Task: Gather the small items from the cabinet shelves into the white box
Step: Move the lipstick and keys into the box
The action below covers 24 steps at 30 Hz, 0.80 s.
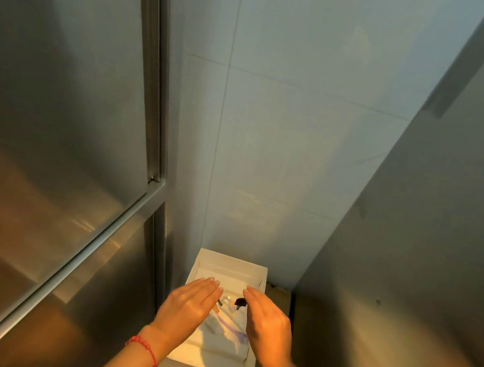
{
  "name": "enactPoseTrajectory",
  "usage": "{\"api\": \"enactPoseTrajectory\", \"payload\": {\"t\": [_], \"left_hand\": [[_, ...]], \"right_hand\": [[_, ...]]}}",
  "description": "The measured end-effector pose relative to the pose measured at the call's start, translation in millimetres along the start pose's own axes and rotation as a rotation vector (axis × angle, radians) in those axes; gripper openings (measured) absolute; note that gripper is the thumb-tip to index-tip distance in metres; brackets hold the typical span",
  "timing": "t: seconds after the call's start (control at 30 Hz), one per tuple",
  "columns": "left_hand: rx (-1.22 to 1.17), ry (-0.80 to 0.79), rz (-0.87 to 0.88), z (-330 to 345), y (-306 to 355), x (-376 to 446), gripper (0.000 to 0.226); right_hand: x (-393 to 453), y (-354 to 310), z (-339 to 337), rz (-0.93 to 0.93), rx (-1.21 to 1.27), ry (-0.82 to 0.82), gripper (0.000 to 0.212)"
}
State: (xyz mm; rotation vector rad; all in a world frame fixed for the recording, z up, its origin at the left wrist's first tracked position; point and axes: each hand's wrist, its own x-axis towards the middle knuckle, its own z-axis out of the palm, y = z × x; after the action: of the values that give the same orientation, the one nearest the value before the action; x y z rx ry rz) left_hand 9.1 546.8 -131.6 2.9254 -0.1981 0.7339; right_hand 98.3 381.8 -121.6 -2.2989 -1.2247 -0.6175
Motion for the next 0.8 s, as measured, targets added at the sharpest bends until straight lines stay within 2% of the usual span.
{"api": "enactPoseTrajectory", "payload": {"t": [0.27,0.53,0.8], "left_hand": [[0.004,0.007,0.004,39,-6,-12,0.069],[0.008,-0.006,0.047,78,-16,-22,0.067],[0.009,0.007,0.092,114,-34,-32,0.055]], "right_hand": [[-21,11,40,-0.013,0.03,-0.048,0.05],[-39,23,80,0.001,0.037,-0.083,0.053],[-48,27,120,0.024,0.041,-0.1,0.053]]}}
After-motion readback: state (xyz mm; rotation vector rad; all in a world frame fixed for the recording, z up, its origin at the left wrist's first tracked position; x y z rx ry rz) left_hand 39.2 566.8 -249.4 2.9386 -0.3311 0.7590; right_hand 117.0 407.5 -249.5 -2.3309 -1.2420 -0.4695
